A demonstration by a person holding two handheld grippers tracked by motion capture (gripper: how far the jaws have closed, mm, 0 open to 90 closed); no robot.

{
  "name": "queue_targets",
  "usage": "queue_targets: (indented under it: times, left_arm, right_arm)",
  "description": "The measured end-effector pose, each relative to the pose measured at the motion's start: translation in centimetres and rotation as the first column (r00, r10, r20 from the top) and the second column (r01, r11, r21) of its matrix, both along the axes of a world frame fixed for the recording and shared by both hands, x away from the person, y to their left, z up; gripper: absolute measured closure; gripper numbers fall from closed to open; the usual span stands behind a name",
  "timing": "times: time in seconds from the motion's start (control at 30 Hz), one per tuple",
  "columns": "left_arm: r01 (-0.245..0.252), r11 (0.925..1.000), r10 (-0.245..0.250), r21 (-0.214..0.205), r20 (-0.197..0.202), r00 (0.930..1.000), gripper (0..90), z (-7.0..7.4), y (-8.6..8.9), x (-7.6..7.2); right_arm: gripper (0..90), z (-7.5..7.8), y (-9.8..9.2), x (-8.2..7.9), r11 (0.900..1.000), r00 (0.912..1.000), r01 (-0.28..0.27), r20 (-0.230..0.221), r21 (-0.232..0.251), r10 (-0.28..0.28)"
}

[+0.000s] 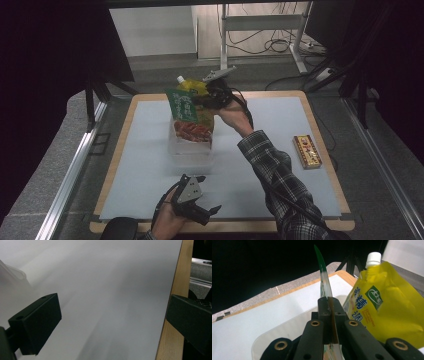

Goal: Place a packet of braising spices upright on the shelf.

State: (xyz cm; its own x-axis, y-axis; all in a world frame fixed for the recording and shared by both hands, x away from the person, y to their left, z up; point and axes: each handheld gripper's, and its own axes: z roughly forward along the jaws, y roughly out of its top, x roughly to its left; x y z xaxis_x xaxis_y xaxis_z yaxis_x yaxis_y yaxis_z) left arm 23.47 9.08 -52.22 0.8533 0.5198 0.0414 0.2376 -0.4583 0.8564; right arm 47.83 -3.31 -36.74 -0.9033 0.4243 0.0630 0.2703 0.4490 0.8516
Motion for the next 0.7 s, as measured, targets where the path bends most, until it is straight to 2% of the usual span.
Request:
queue_targets:
  times: [0.13,0.23,0.47,0.7]
  left_arm:
    - [-0.001,1.0,0.001,0.0,-0.001,1.0,0.0,0.0,0.0,0.0]
    - [-0.002,1.0,0.002,-0.001,-0.001,1.0,0.0,0.0,0.0,0.0]
    - [0.002,1.0,-0.002,0.005,0.0,1.0,0.0,0.0,-0.1,0.0]
    - [0.005,1.0,-0.005,0.009,-0.002,1.0,0.0,-0.1,-0.2,0.0]
  right_arm:
    - [85.1,0.1,0.0,-0.1,0.9999,0.9999,0.008,0.015,-0.013,-0.008]
    - [75.9,0.1,0.1,-0.3,0.9992,0.999,0.021,0.039,-0.035,-0.019]
    - [55.6,0.3,-0.4,-0.5,0.9972,0.9972,0.054,0.055,-0.051,-0.052]
    - [42.0,0.1,-1.3,-0.7,0.9929,0.9938,0.099,0.056,-0.065,-0.096]
